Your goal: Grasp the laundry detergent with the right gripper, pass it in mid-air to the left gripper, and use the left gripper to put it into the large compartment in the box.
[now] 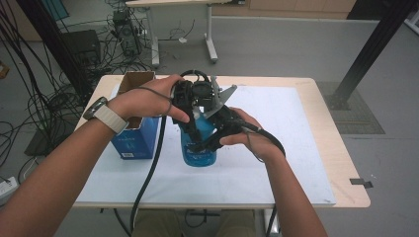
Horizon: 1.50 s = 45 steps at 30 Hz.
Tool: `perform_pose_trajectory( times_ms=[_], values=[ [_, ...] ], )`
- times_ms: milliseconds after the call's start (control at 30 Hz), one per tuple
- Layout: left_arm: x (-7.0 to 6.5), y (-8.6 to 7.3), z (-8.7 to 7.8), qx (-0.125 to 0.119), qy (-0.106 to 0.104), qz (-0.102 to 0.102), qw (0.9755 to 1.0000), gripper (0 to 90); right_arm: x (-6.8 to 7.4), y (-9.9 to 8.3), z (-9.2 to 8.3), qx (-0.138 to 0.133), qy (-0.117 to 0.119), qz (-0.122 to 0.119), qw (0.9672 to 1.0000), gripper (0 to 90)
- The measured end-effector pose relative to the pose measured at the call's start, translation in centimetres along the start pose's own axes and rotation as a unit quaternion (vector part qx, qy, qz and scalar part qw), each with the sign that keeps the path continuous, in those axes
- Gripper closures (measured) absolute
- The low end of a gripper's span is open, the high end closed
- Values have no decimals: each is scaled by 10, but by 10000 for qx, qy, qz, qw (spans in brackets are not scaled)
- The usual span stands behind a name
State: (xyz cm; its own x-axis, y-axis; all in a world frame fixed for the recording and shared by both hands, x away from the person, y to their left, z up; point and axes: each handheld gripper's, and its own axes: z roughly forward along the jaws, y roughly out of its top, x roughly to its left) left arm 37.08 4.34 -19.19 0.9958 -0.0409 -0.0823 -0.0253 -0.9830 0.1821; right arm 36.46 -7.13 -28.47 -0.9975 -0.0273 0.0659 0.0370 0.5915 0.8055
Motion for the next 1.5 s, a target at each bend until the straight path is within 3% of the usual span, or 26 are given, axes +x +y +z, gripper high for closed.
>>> perform_pose_trajectory(
  times_ms=[533, 600, 667, 800, 933, 1167, 1233, 1500],
  values=[
    [-1, -1, -1, -47, 12, -24, 10000, 376, 2, 1, -1, 17, 21, 62, 10000, 435],
    [-1, -1, -1, -21, 10, -11, 10000, 376, -1, 1, 0, -28, 15, -97, 9999, 435],
    [-1, -1, -1, -25, 17, -13, 10000, 376, 1, 2, -1, 21, 16, 25, 10000, 435],
    [-1, -2, -1, -54, 12, -33, 10000, 376, -1, 1, 0, -21, 3, -117, 9999, 435],
    [-1, -2, -2, -37, 19, -21, 10000, 376, 0, 2, -1, 20, 17, -5, 10000, 435],
    [-2, -2, -2, -27, 30, -26, 10000, 376, -1, 2, 0, -38, 22, -121, 9999, 435],
    [-2, -2, -3, -32, 35, -27, 10000, 376, 0, 3, -1, 11, 48, -25, 10000, 435],
    [-3, -3, -4, -32, 51, -27, 10000, 377, 1, 4, -1, 8, 45, -28, 10000, 434]
  ],
)
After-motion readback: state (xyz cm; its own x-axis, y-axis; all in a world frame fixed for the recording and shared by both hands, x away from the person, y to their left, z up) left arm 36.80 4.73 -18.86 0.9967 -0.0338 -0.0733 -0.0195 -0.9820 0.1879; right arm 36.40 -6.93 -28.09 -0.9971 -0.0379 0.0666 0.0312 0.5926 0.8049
